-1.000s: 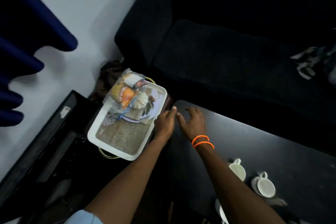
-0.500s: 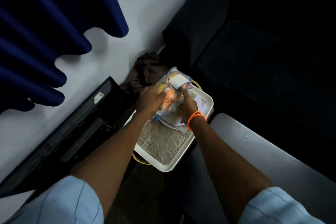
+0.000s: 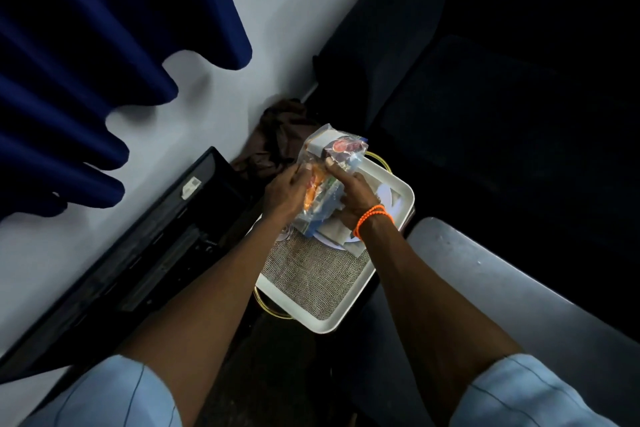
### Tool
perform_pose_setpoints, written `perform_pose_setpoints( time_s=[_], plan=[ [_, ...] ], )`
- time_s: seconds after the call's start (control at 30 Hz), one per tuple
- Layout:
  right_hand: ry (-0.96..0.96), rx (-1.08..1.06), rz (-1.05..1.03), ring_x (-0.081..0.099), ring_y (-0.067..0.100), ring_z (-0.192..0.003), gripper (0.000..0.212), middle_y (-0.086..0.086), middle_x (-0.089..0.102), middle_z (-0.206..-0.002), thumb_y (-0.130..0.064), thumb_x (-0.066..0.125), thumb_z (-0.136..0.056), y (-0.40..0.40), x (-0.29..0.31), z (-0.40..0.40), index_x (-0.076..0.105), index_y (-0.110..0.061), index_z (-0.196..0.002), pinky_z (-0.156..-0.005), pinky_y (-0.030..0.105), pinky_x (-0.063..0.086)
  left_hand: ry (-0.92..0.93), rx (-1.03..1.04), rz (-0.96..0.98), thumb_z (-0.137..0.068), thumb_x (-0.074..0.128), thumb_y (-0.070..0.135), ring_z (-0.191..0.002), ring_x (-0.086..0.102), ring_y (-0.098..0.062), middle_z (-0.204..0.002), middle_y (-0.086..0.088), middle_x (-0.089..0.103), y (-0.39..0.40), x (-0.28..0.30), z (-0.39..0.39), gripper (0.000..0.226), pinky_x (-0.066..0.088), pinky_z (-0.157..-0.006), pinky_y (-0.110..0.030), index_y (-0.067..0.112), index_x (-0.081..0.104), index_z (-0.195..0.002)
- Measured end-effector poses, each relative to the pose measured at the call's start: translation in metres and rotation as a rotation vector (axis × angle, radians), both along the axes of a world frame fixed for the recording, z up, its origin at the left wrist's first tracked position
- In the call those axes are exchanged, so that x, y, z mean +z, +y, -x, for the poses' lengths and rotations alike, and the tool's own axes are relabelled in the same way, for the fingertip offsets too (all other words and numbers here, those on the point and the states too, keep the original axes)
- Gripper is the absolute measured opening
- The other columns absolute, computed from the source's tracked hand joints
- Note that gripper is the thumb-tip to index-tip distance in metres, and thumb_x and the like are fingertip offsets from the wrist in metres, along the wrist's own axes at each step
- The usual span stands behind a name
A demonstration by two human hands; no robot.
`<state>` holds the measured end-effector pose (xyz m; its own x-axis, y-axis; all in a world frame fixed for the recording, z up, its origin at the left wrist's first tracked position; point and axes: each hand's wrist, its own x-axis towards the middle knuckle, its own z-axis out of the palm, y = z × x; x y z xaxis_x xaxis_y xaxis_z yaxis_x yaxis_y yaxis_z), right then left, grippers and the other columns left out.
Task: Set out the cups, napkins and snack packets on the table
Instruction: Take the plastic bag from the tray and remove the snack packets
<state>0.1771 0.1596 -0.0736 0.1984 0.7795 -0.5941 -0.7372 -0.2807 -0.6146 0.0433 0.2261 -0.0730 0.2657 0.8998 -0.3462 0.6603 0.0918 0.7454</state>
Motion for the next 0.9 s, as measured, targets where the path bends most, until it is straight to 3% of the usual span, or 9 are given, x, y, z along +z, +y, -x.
perform_pose_setpoints(
  time_s=[0.13,0.27,0.43,0.53,0.6,0.67,0.73,0.8,0.9],
  plan=[
    [-0.04,-0.037,0.062,0.067,0.042,-0.112,0.056,0.024,0.069,-0.123,-0.025,0.084,-0.077,-0.004,0.003,0.004,0.066,0.003,-0.122,-0.094,0.054,0.056,0.011,-0.007,-0.008,-0.093,0.045,0.066,-0.097,0.069,-0.026,-0.106,-0.004,0.073,-0.004,0.002,0.002,0.046,0.057,-0.087,-0.038,0.031,0.071,-0.107],
    [-0.161,-0.149,0.114,0.074,0.033,-0.1,0.058,0.013,0.077,-0.106,-0.034,0.091,-0.065,-0.02,0.01,-0.001,0.072,-0.007,-0.113,-0.092,0.052,0.058,-0.038,0.021,-0.101,-0.094,0.046,0.064,-0.096,0.068,-0.021,-0.098,0.008,0.07,-0.018,0.011,-0.01,0.044,0.051,-0.076,-0.029,0.032,0.072,-0.108],
    [-0.182,-0.348,-0.092,0.072,0.037,-0.107,0.051,0.021,0.073,-0.115,-0.026,0.09,-0.072,-0.074,0.041,-0.041,0.071,-0.006,-0.115,-0.092,0.05,0.058,-0.116,0.041,-0.036,-0.093,0.044,0.071,-0.101,0.061,-0.012,-0.111,0.001,0.077,-0.065,0.031,-0.063,0.054,0.04,-0.086,-0.026,0.031,0.077,-0.108],
    [-0.194,-0.365,-0.103,0.07,0.039,-0.107,0.049,0.023,0.071,-0.118,-0.021,0.086,-0.077,-0.137,0.06,-0.074,0.068,-0.002,-0.12,-0.087,0.047,0.059,-0.15,-0.066,0.161,-0.092,0.043,0.075,-0.079,0.062,-0.004,-0.079,0.016,0.072,-0.106,0.043,-0.101,0.054,0.042,-0.07,-0.022,0.033,0.077,-0.086],
    [-0.213,-0.373,-0.04,0.072,0.039,-0.105,0.049,0.021,0.073,-0.116,-0.019,0.087,-0.074,-0.183,0.067,-0.093,0.07,-0.005,-0.118,-0.083,0.045,0.06,-0.188,-0.124,0.295,-0.089,0.051,0.074,-0.074,0.066,-0.007,-0.066,0.016,0.072,-0.137,0.047,-0.122,0.05,0.048,-0.067,-0.024,0.032,0.076,-0.076],
    [-0.246,-0.398,0.025,0.072,0.038,-0.104,0.049,0.02,0.074,-0.113,-0.018,0.088,-0.073,-0.227,0.069,-0.107,0.071,-0.006,-0.117,-0.084,0.047,0.06,-0.276,-0.169,0.441,-0.088,0.063,0.065,-0.083,0.075,-0.014,-0.073,0.013,0.078,-0.167,0.043,-0.138,0.036,0.058,-0.076,-0.03,0.033,0.072,-0.074],
    [-0.293,-0.425,0.118,0.073,0.037,-0.101,0.049,0.018,0.076,-0.11,-0.02,0.089,-0.071,-0.263,0.065,-0.116,0.071,-0.008,-0.115,-0.086,0.051,0.06,-0.286,-0.254,0.536,-0.091,0.067,0.057,-0.089,0.077,-0.019,-0.085,0.004,0.081,-0.195,0.037,-0.148,0.035,0.061,-0.072,-0.028,0.025,0.08,-0.086],
    [-0.363,-0.432,0.209,0.075,0.034,-0.098,0.051,0.014,0.077,-0.106,-0.026,0.091,-0.068,-0.289,0.057,-0.118,0.071,-0.013,-0.113,-0.088,0.051,0.06,-0.221,-0.284,0.511,-0.09,0.068,0.056,-0.086,0.076,-0.021,-0.088,-0.006,0.081,-0.219,0.026,-0.154,0.043,0.057,-0.071,-0.03,0.015,0.081,-0.09],
    [-0.377,-0.39,0.245,0.076,0.028,-0.094,0.047,0.007,0.079,-0.102,-0.033,0.09,-0.07,-0.31,0.04,-0.109,0.073,-0.016,-0.11,-0.082,0.041,0.062,-0.051,-0.281,0.372,-0.094,0.059,0.059,-0.087,0.073,-0.025,-0.088,-0.009,0.079,-0.24,0.01,-0.154,0.053,0.056,-0.081,-0.038,0.011,0.078,-0.082]
  ],
)
